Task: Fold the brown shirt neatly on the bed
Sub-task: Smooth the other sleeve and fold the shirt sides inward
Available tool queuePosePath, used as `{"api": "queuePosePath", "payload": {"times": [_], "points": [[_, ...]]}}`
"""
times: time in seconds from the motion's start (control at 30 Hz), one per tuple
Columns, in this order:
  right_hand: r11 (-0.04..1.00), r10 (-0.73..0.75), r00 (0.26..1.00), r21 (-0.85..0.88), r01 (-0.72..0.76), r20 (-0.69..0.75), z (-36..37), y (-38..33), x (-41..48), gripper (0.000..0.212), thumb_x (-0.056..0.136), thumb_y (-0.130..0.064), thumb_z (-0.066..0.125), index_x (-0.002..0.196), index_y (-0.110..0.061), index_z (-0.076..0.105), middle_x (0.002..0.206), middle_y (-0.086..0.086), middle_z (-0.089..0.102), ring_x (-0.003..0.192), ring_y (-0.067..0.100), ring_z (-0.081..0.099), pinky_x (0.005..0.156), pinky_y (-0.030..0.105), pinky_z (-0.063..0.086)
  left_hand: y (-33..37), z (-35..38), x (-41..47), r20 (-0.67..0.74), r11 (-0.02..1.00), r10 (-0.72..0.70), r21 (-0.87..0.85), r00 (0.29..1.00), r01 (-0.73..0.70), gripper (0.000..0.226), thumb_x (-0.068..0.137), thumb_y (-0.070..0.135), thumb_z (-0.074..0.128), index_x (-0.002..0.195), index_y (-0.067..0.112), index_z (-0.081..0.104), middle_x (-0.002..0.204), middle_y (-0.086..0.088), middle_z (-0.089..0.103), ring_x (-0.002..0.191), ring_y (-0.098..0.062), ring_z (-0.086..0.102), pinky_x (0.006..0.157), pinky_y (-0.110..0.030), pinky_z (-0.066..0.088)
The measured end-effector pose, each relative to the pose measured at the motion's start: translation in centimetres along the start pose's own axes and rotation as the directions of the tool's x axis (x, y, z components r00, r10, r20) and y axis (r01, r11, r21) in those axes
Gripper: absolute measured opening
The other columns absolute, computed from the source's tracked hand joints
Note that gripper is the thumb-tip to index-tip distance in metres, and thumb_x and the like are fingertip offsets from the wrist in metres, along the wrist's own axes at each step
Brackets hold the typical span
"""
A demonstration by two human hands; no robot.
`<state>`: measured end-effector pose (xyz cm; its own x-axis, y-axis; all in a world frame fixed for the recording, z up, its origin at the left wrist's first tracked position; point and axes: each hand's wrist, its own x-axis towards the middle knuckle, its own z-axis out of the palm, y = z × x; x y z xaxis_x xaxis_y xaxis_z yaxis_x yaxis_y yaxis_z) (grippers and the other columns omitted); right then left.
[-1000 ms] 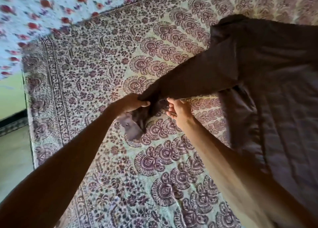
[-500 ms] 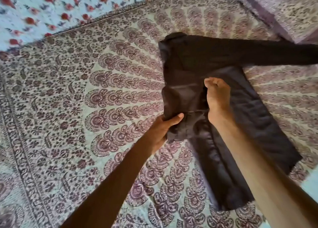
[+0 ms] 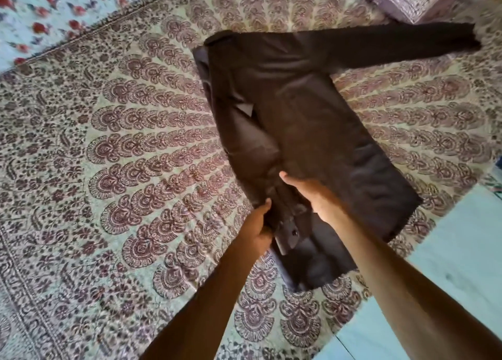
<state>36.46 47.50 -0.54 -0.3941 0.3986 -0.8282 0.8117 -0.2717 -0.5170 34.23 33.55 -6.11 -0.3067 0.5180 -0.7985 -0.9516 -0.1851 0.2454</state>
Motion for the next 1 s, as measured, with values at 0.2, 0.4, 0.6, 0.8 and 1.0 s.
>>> {"api": "queuePosePath", "payload": {"times": [0.2, 0.4, 0.6, 0.8, 1.0], "points": [[0.985, -0.101, 0.994, -0.147, 0.095, -0.037, -4.0, 5.0, -0.1, 0.029, 0.077, -0.031, 0.08, 0.067, -0.008, 0.065, 0.061, -0.007, 0.062, 0.064, 0.008, 0.053, 0.049, 0.015, 0.039, -1.8, -0.3, 0.9, -0.24, 0.883, 0.017, 0.459, 0.971, 0.099, 0.015, 0.093, 0.024, 0.06, 0.103, 0.014, 0.06, 0.092, -0.008, 0.066, 0.078, -0.021, 0.062, 0.069, -0.037, 0.053], [0.835, -0.024, 0.997, -0.547, 0.061, 0.075, -4.3, 10.6, -0.2, 0.021, 0.084, -0.035, 0.07, 0.078, -0.017, 0.062, 0.08, 0.004, 0.063, 0.072, 0.016, 0.06, 0.061, 0.032, 0.052, -5.4, -3.4, 0.7, -0.373, 0.652, 0.169, 0.736, 0.912, 0.181, 0.01, 0.085, 0.009, 0.068, 0.085, 0.012, 0.058, 0.08, -0.014, 0.061, 0.056, -0.019, 0.056, 0.048, -0.034, 0.058], [0.702, -0.156, 0.988, -0.702, 0.12, 0.013, -4.4, 12.1, -0.1, 0.04, 0.08, -0.051, 0.069, 0.083, -0.011, 0.068, 0.102, 0.014, 0.072, 0.102, 0.029, 0.067, 0.079, 0.031, 0.051, -6.5, -4.0, 0.7, -0.347, 0.514, 0.373, 0.85, 0.86, 0.12, 0.03, 0.075, 0.025, 0.078, 0.098, 0.009, 0.067, 0.093, -0.016, 0.071, 0.076, -0.03, 0.071, 0.064, -0.05, 0.06], [0.773, -0.219, 0.976, -0.608, 0.182, 0.013, -4.3, 9.3, 2.1, 0.045, 0.077, -0.049, 0.072, 0.057, -0.018, 0.046, 0.075, 0.01, 0.064, 0.084, 0.025, 0.067, 0.064, 0.028, 0.038, -2.9, -2.6, 1.6, -0.337, 0.516, 0.519, 0.856, 0.785, 0.027, 0.036, 0.072, 0.038, 0.074, 0.094, 0.011, 0.066, 0.091, -0.013, 0.073, 0.085, -0.032, 0.069, 0.076, -0.046, 0.058], [0.911, -0.233, 0.971, -0.361, 0.201, -0.049, -2.1, 2.6, 5.9, 0.037, 0.078, -0.045, 0.074, 0.083, -0.008, 0.072, 0.09, 0.016, 0.072, 0.097, 0.033, 0.067, 0.081, 0.046, 0.055, 5.3, -0.8, 6.0, -0.339, 0.678, 0.531, 0.72, 0.777, -0.149, 0.031, 0.073, 0.038, 0.074, 0.089, 0.014, 0.063, 0.091, -0.008, 0.069, 0.084, -0.027, 0.065, 0.079, -0.039, 0.055]]}}
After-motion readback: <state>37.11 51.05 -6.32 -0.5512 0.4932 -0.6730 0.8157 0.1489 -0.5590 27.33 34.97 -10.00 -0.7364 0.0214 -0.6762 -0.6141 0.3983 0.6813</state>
